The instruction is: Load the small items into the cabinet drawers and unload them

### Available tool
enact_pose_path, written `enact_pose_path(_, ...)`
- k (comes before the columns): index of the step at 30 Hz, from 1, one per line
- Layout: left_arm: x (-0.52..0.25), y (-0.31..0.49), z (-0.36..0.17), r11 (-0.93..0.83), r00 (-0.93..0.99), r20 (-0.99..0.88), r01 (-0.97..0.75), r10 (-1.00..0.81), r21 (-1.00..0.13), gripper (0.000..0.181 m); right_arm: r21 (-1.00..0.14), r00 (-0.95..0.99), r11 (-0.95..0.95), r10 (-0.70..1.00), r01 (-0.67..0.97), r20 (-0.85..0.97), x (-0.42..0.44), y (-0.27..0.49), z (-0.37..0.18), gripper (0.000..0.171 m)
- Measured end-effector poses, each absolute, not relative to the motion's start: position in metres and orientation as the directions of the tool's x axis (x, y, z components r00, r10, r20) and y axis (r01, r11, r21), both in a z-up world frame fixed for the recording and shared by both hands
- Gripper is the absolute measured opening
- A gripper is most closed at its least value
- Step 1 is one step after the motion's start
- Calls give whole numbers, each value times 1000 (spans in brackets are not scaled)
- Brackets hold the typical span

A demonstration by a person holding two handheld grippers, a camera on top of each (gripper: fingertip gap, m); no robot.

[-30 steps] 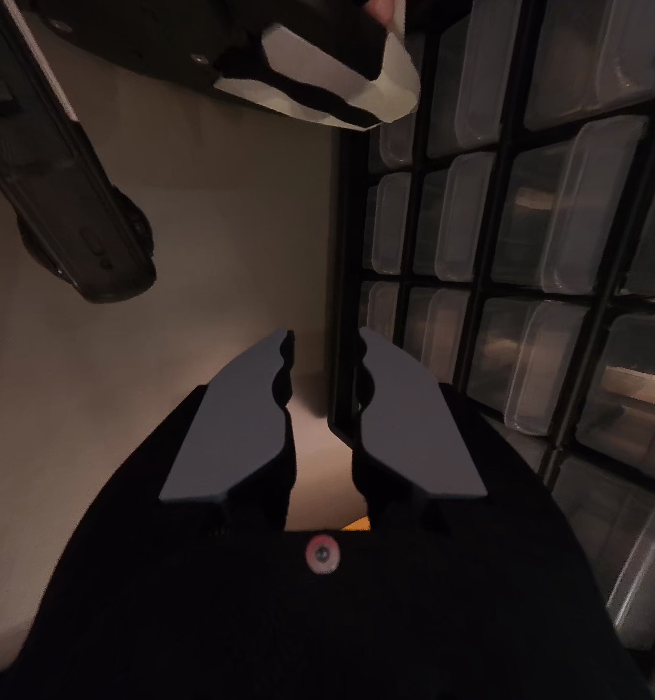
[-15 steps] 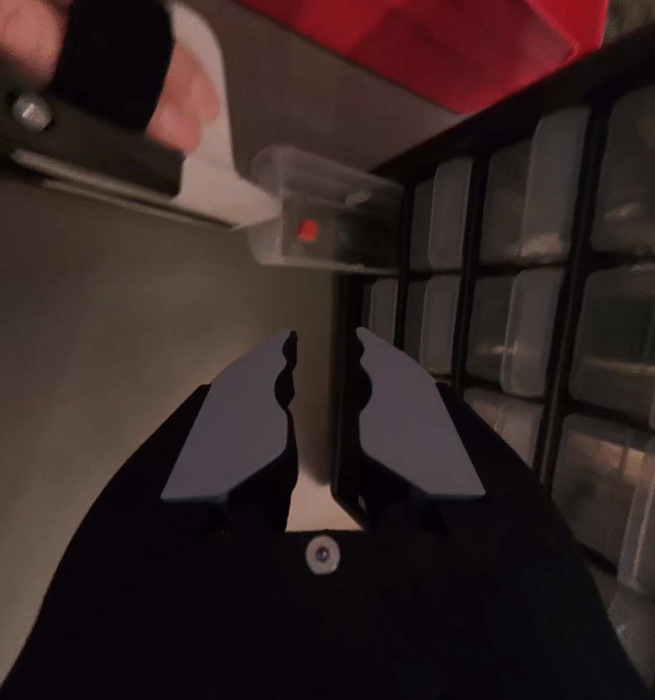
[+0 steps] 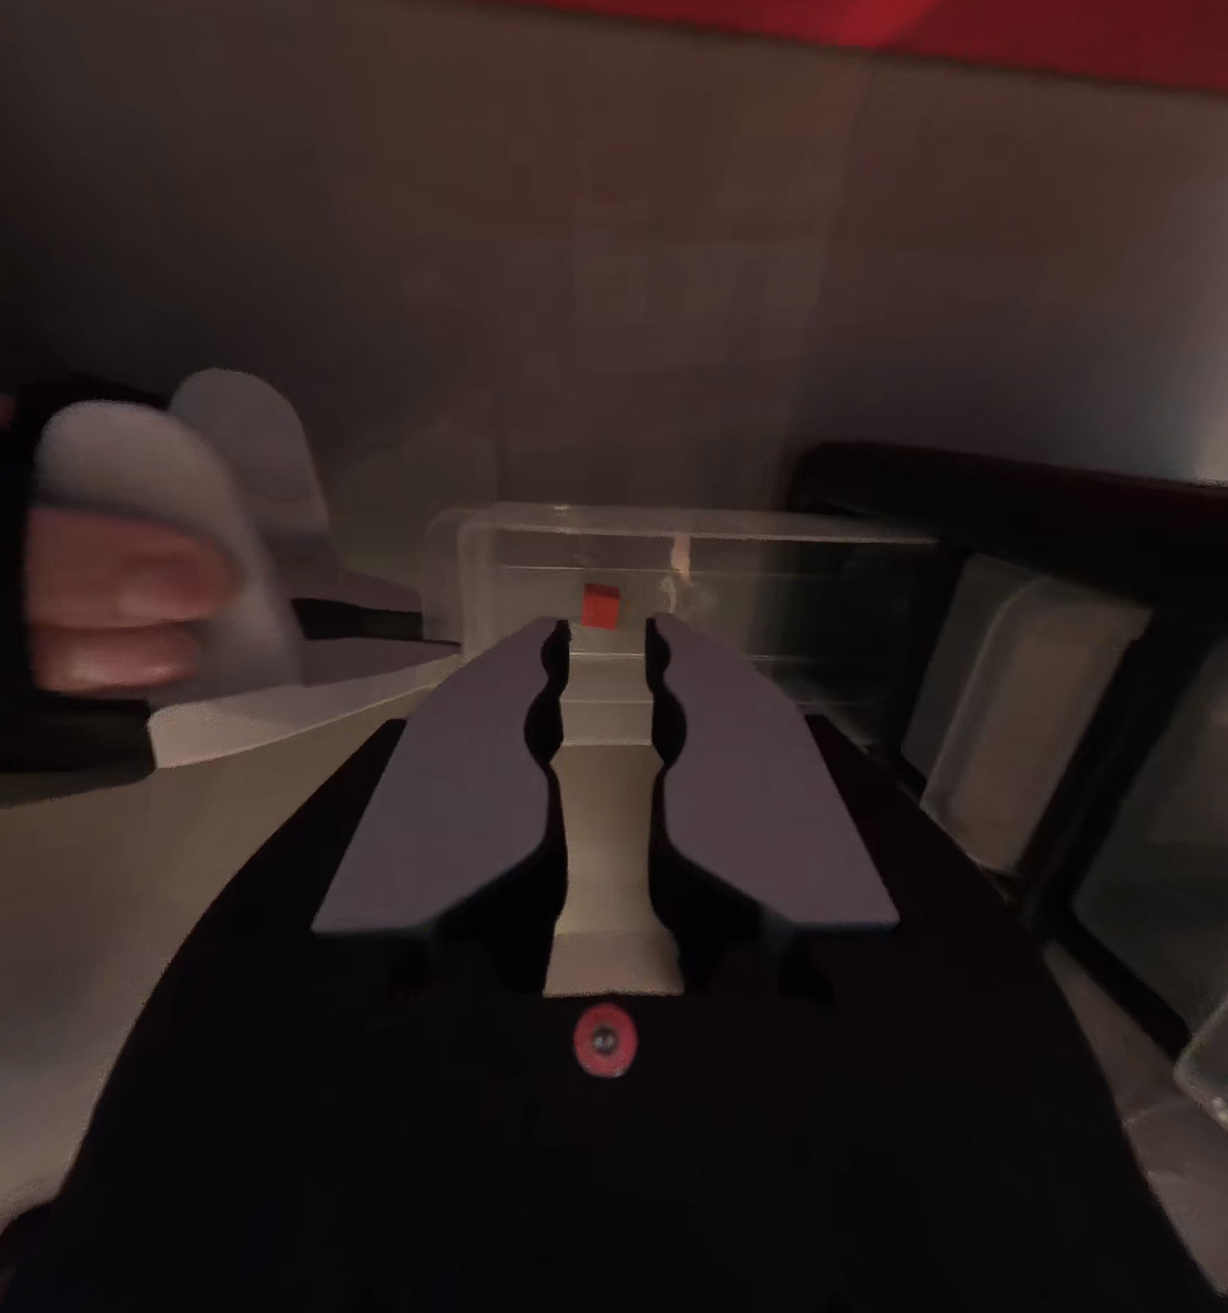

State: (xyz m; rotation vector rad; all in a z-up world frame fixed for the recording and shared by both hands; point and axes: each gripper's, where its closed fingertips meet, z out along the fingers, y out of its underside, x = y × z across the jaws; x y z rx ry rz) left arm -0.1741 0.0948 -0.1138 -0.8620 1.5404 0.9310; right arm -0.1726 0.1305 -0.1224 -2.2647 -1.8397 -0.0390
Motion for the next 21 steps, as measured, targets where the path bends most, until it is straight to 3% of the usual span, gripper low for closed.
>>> enact_pose_path(10,-173,95,-114,435,-145,-988,-894,-56,107,13,28,205,-208,975,978,84,-170,131,-140,22)
enact_pose_path(21,-174,94,-114,437,-140,-988,-894,-62,99,13,74,196,-202,978,977,75,-171,129,-142,12)
